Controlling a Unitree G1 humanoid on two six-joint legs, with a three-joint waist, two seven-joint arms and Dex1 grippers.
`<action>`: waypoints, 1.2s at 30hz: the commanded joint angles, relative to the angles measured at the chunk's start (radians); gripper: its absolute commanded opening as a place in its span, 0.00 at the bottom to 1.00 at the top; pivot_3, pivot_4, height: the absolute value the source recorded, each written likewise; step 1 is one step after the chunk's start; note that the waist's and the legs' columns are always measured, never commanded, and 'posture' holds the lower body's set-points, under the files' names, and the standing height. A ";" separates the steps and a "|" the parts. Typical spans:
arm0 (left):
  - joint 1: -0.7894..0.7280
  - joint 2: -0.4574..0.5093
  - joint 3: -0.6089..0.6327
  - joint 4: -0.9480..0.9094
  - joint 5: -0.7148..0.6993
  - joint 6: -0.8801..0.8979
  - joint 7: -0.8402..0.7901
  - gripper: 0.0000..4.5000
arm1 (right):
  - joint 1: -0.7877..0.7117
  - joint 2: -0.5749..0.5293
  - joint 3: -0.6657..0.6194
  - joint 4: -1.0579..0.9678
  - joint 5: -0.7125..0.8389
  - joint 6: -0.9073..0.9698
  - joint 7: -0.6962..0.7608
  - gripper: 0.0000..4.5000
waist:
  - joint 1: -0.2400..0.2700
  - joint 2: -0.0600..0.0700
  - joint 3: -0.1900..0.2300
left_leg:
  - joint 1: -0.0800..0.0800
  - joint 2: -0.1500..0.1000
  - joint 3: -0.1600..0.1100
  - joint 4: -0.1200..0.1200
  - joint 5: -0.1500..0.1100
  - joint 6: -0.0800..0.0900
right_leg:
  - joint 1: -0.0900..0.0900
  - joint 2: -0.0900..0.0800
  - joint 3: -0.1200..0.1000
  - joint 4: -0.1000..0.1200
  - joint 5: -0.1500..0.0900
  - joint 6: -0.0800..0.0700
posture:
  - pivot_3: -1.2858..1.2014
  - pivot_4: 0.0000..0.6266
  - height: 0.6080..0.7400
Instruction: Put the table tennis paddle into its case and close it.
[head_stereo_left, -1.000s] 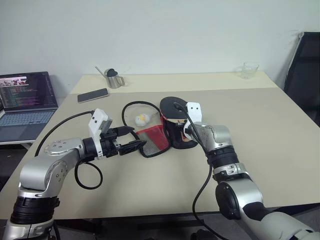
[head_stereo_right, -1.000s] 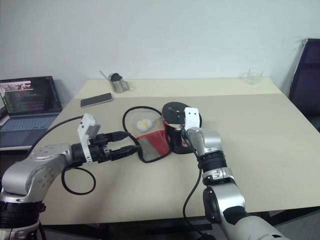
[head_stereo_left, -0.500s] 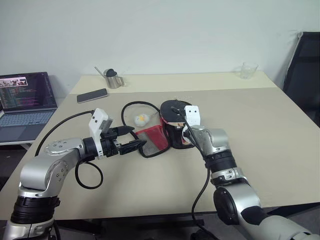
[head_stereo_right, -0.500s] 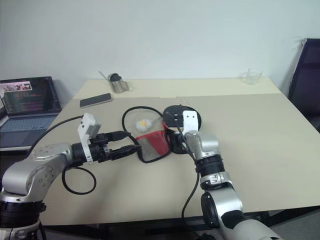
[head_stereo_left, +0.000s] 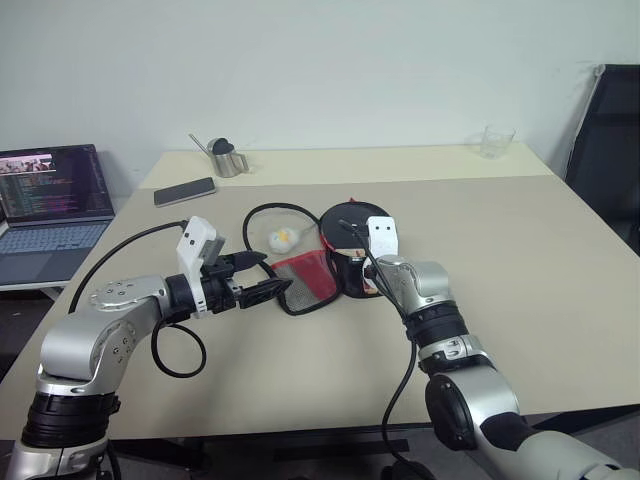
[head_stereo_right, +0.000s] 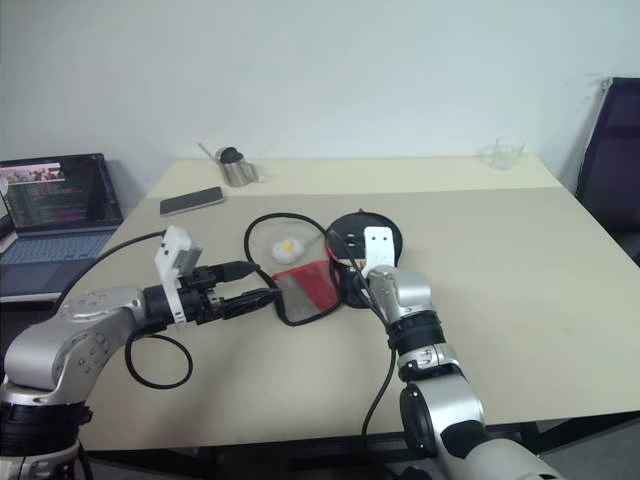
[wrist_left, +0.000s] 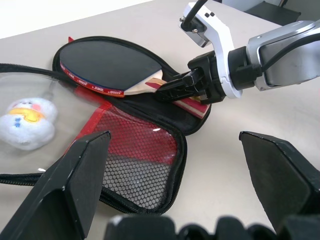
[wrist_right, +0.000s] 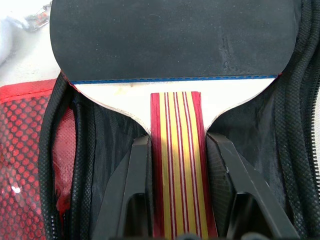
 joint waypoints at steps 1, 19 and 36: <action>-0.010 0.009 0.011 -0.029 -0.008 -0.002 0.001 1.00 | -0.065 -0.007 -0.011 0.014 0.002 -0.054 -0.007 0.24 | 0.000 0.000 0.000 | 0.000 0.000 0.000 0.000 0.000 0.000 | 0.000 0.000 0.000 0.000 0.000 0.000 | 0.52 0.24 1.00; -0.005 0.014 0.013 -0.038 -0.007 0.002 0.004 1.00 | -0.093 -0.011 0.001 0.128 -0.008 -0.127 -0.018 0.24 | 0.000 0.000 0.000 | 0.000 0.000 0.000 0.000 0.000 0.000 | 0.000 0.000 0.000 0.000 0.000 0.000 | 0.52 0.24 1.00; -0.021 0.014 -0.003 -0.028 -0.001 0.001 -0.006 1.00 | -0.068 -0.015 -0.041 0.089 0.050 -0.103 0.046 0.99 | -0.001 0.000 0.000 | 0.000 0.000 0.000 0.000 0.000 0.000 | 0.000 0.000 0.000 0.000 0.000 0.000 | 0.52 0.24 1.00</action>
